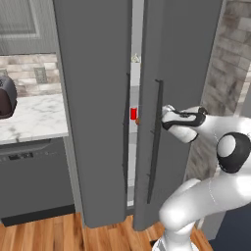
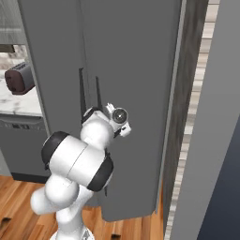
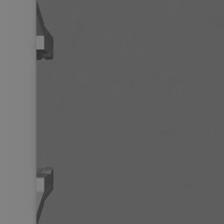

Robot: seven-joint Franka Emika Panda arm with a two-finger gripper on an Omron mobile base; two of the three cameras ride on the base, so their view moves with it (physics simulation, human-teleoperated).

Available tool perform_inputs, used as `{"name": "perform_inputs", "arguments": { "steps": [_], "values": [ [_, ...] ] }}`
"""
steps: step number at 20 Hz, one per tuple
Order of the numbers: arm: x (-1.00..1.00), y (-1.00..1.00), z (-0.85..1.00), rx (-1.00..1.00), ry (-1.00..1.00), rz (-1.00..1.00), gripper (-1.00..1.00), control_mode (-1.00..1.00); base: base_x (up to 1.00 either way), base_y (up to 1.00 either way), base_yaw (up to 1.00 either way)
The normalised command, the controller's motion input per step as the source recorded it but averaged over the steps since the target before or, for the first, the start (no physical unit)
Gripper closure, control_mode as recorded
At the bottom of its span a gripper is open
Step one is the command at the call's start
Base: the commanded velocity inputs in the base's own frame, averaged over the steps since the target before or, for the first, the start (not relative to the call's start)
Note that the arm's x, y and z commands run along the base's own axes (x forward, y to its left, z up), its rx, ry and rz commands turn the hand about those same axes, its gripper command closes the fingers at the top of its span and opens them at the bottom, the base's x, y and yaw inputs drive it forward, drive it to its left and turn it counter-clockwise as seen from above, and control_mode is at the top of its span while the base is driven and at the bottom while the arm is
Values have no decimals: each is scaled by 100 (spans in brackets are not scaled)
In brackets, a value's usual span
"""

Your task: Place the tupperware on the second highest shelf of the fridge. Make space for the tupperware among the existing items by rearranging them on the shelves if needed. Close the fridge door when finished.

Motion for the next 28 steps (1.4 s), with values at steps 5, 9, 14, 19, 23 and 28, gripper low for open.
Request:
{"name": "perform_inputs", "arguments": {
  "steps": [5, 9, 14, 19, 23, 28],
  "values": [
    [70, 0, 80, 0, 14, -9, -100, -100, 0, 0, 0],
    [72, 0, 73, 0, 14, -9, -100, -100, 0, 0, 0],
    [94, 3, 30, 0, 7, -7, -100, -100, 0, 0, 0],
    [100, 0, 0, 2, 1, -4, -100, -100, 0, 0, 0],
    [44, -11, 40, 12, 9, -1, -100, -100, 0, 0, 0],
    [1, -32, 76, 10, 7, -4, -100, -100, 0, 0, 0]
  ]
}}
